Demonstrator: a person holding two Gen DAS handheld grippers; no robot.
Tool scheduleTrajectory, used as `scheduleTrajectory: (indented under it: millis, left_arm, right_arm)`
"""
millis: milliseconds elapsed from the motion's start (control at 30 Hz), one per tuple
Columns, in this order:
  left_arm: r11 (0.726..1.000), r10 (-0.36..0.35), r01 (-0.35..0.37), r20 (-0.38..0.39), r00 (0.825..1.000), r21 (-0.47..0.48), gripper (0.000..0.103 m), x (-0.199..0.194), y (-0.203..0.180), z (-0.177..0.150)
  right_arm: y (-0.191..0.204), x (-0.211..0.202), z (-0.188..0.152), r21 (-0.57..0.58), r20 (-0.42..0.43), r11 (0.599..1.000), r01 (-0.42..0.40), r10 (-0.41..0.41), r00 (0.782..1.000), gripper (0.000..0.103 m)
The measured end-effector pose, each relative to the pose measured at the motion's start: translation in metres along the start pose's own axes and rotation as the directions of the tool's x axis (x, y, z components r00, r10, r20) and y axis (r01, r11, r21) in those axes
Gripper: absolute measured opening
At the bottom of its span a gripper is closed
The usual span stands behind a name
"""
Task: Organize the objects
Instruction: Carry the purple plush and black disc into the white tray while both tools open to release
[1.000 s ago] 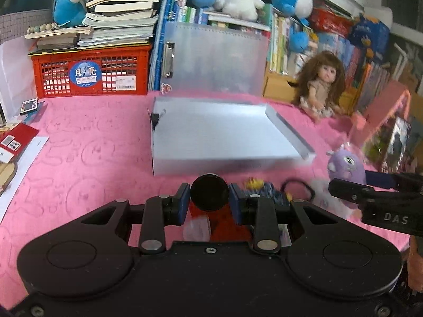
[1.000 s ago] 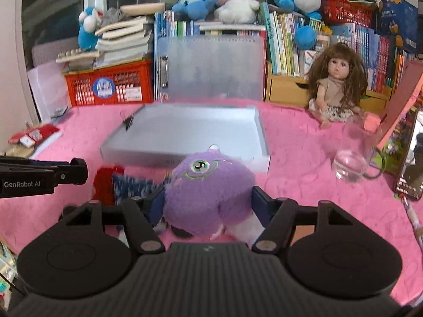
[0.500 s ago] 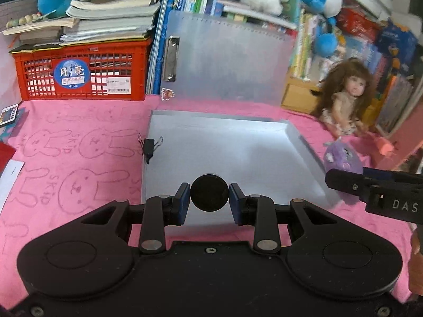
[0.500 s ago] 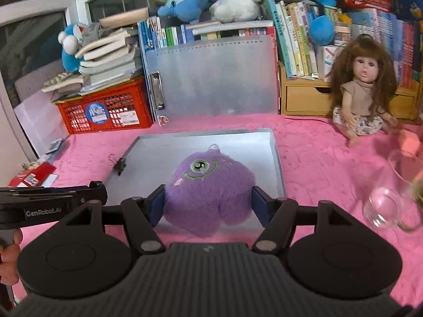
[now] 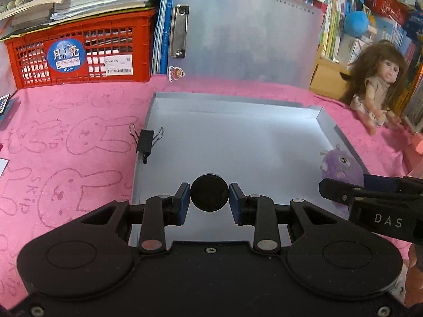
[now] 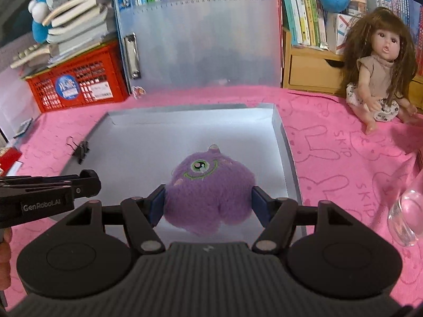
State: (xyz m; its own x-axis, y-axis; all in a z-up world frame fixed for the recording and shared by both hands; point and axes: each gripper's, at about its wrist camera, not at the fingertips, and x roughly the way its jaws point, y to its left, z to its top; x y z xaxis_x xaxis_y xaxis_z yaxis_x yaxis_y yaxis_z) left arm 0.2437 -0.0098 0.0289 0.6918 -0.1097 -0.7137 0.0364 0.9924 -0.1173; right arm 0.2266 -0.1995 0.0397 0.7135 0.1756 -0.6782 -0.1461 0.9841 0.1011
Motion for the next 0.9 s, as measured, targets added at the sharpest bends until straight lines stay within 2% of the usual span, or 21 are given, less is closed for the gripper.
scheduleTrajectory:
  millis: [533, 633, 700, 767, 900]
  left_arm:
    - [0.999, 0.018, -0.017, -0.040, 0.999, 0.027, 0.030, 0.019, -0.003, -0.009]
    - [1.000, 0.009, -0.008, -0.035, 0.999, 0.026, 0.031, 0.017, -0.004, -0.009]
    - [1.000, -0.003, 0.004, -0.027, 1.000, 0.027, 0.034, 0.013, -0.005, -0.008]
    - [1.000, -0.007, 0.008, -0.013, 1.000, 0.028, 0.042, 0.008, -0.006, -0.006]
    - [0.999, -0.014, 0.014, 0.010, 1.000, 0.035, 0.049, -0.005, -0.007, -0.004]
  right_arm:
    - [-0.003, 0.022, -0.014, -0.015, -0.058, 0.999, 0.034, -0.035, 0.998, 0.070]
    - [0.000, 0.021, -0.013, -0.020, -0.058, 0.999, 0.042, -0.043, 0.997, 0.073]
    - [0.001, 0.020, -0.012, -0.016, -0.055, 0.999, 0.044, -0.045, 0.997, 0.078]
    - [0.001, 0.017, -0.011, -0.014, -0.046, 0.999, 0.044, -0.045, 0.998, 0.079]
    - [0.003, 0.009, -0.009, -0.013, -0.028, 0.999, 0.040, -0.040, 0.999, 0.081]
